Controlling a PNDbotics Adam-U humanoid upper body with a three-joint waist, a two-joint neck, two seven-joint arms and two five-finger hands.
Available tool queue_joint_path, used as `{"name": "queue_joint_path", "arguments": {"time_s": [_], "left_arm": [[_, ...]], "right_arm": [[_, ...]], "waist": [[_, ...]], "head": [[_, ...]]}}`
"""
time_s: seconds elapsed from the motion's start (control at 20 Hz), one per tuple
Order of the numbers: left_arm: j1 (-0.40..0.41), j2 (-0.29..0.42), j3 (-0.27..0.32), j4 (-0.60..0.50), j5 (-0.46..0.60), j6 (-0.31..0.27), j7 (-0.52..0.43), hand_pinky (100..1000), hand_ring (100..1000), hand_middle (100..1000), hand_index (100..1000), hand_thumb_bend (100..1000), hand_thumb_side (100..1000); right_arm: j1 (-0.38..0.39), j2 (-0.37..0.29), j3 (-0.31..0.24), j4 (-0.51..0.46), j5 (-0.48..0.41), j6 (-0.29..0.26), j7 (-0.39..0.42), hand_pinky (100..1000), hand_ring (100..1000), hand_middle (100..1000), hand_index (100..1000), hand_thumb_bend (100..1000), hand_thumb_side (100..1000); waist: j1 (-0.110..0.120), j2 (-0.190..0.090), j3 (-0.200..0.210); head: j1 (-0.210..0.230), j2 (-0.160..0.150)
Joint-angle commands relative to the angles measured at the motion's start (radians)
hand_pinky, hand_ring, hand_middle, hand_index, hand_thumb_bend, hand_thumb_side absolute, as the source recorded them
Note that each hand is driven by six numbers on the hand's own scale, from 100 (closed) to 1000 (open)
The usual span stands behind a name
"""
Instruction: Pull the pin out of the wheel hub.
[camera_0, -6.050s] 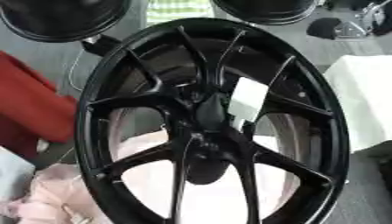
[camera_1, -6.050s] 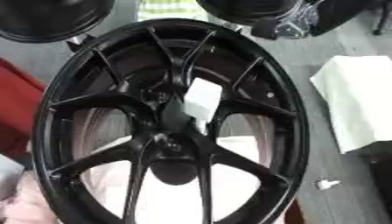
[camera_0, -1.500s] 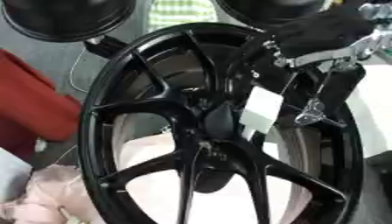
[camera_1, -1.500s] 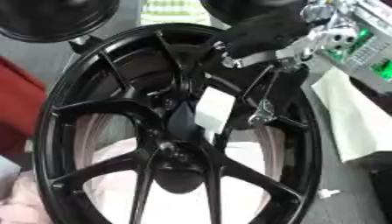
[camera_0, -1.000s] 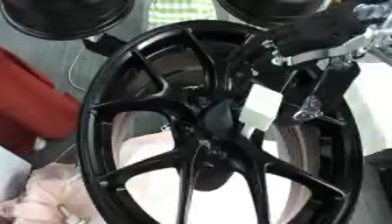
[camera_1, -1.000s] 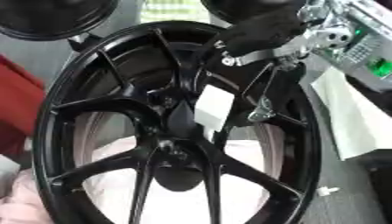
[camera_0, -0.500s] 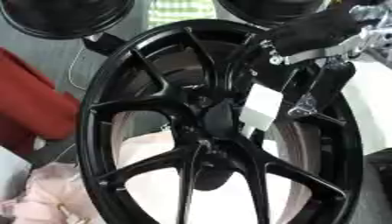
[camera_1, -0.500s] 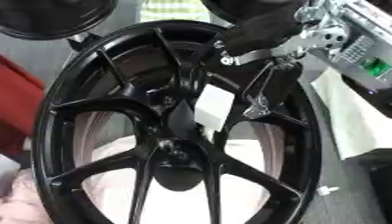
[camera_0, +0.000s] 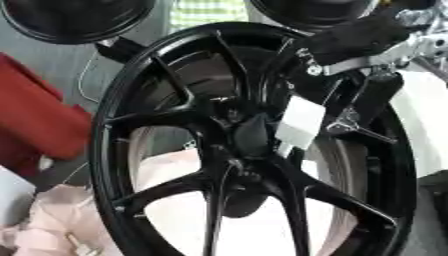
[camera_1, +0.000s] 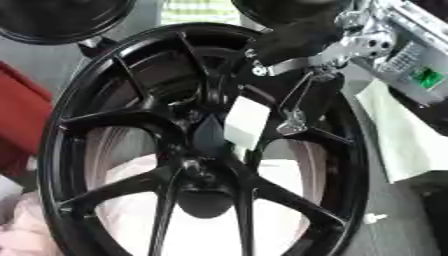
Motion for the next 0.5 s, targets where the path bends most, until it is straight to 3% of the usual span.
{"name": "queue_joint_path", "arguments": {"time_s": [0.05, 0.5], "left_arm": [[-0.003, 0.022, 0.003, -0.015, 0.002, 0.000, -0.003, 705, 595, 493, 646, 100, 855], [-0.001, 0.022, 0.003, -0.014, 0.001, 0.002, -0.008, 706, 595, 494, 646, 100, 859]], "right_arm": [[-0.008, -0.021, -0.009, -0.001, -0.014, -0.054, 0.060, 968, 1000, 809, 764, 294, 290], [-0.003, -0.022, -0.010, -0.002, -0.031, -0.053, 0.059, 966, 1000, 802, 746, 278, 282]], "waist": [[-0.010, -0.008, 0.001], [-0.010, -0.010, 0.000]], "head": [[-0.005, 0.004], [-0.004, 0.009]]}}
